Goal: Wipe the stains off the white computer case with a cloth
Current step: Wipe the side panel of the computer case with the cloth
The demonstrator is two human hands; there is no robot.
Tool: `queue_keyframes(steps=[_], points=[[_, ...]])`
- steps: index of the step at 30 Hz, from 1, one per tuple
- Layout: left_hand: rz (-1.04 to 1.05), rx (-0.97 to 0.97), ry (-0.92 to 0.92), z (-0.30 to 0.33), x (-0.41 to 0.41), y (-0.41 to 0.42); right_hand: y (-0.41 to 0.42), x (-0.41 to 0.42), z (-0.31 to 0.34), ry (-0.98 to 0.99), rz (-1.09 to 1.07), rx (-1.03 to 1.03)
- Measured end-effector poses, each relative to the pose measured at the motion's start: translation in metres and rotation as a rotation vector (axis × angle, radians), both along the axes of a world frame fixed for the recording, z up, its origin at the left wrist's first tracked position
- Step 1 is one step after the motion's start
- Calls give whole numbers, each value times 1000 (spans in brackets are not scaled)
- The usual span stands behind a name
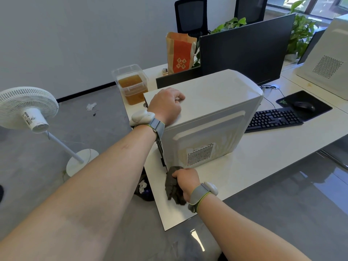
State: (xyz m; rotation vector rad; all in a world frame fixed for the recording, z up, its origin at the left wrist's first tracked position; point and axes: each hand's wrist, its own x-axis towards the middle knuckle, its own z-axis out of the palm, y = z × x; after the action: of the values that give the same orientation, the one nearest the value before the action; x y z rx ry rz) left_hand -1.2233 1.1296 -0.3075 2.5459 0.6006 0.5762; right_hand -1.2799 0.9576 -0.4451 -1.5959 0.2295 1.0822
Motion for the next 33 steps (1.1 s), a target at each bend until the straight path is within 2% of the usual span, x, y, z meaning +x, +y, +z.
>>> queue_keyframes(steps=[3, 9, 11, 13, 17, 20, 24, 27, 30, 33], points=[[5, 2, 5, 2, 1, 0, 9, 6, -8, 29, -22, 55], [6, 24, 4, 1, -1, 0, 11, -4, 52, -202, -145, 467], [5, 24, 5, 1, -1, 0, 5, -3, 57, -227, -163, 524], [6, 22, 9, 1, -1, -1, 0, -1, 47, -188, -175, 444], [11, 23, 5, -1, 0, 1, -8, -3, 17, 9, -124, 114], [8, 23, 9, -1, 2, 0, 1, 0, 16, 44, -146, 158], [10, 22, 13, -1, 0, 2, 13, 5, 73, -158, -193, 384], [10, 27, 8, -3, 1, 4, 9, 15, 95, -421, -210, 500], [6, 22, 13, -3, 1, 3, 1, 21, 87, -582, -184, 400], [1, 10, 7, -4, 2, 3, -7, 18, 79, -604, -135, 327]])
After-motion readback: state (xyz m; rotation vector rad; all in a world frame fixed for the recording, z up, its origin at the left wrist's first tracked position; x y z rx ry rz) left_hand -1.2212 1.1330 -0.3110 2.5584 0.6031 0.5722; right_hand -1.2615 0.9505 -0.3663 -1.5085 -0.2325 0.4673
